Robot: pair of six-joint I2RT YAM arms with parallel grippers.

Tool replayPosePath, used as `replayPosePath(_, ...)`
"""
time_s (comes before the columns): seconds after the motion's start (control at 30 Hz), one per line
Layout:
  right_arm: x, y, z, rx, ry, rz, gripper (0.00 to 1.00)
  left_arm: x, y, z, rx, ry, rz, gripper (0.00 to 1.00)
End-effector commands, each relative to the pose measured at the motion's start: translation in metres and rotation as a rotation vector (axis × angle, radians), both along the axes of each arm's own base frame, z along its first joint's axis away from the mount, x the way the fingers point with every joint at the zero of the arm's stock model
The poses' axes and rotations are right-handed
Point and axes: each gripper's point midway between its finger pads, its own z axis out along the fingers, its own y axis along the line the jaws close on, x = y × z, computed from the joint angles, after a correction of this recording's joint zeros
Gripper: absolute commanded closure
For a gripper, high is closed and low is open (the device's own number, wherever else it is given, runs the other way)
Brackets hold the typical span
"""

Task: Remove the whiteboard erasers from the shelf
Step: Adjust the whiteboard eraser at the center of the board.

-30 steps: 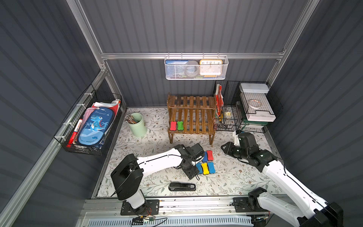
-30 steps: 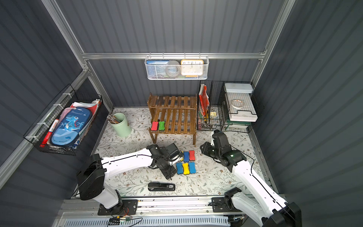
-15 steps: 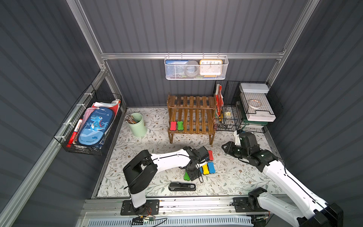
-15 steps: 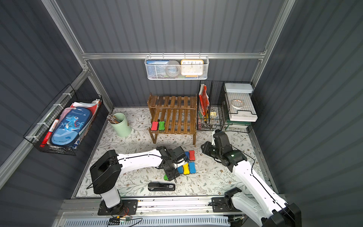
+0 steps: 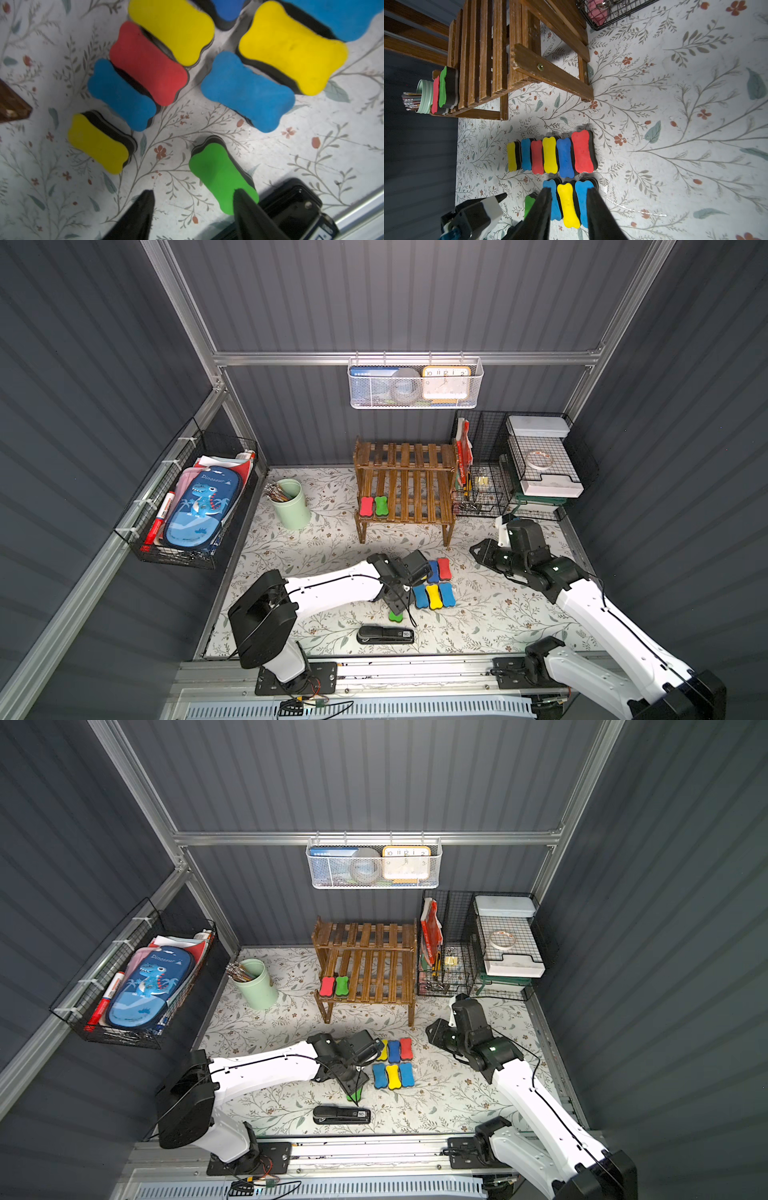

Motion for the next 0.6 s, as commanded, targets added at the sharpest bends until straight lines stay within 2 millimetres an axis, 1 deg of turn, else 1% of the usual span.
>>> replayPosePath(0.0,0.001,-0.001,0.005,-0.001,-0.014,0.003,0.67,-0.005,0.009,-0.002,0.007,0.009,0.052,0.64)
replayPosePath(0.03,0.001,-0.001,0.005,-0.002,-0.013,0.002,0.67,-0.007,0.008,-0.004,0.007,0.023,0.048,0.69)
replayPosePath(0.1,0.002,-0.002,0.005,-0.005,-0.014,0.001,0.66,-0.011,0.007,-0.005,-0.001,0.043,0.039,0.76)
replayPosePath(0.13,0.002,-0.002,0.005,-0.005,-0.015,0.0,0.66,-0.012,0.005,-0.004,-0.013,0.049,0.035,0.81)
replayPosePath(0.3,0.001,-0.003,0.002,-0.009,-0.007,-0.005,0.66,-0.017,0.001,-0.004,-0.044,0.076,0.023,0.92)
replayPosePath(0.33,0.001,-0.003,0.002,-0.011,-0.007,-0.006,0.66,-0.02,0.001,-0.007,-0.038,0.092,0.022,0.97)
replayPosePath(0.37,0.0,-0.004,0.002,-0.011,-0.005,-0.006,0.66,-0.022,0.001,-0.01,-0.029,0.107,0.02,1.0)
replayPosePath(0.43,0.001,-0.004,0.002,-0.013,-0.006,-0.006,0.66,-0.025,0.002,-0.017,-0.015,0.129,0.025,1.0)
replayPosePath(0.57,0.001,-0.005,0.002,-0.014,-0.008,-0.01,0.66,-0.029,0.001,-0.02,-0.039,0.141,0.039,1.0)
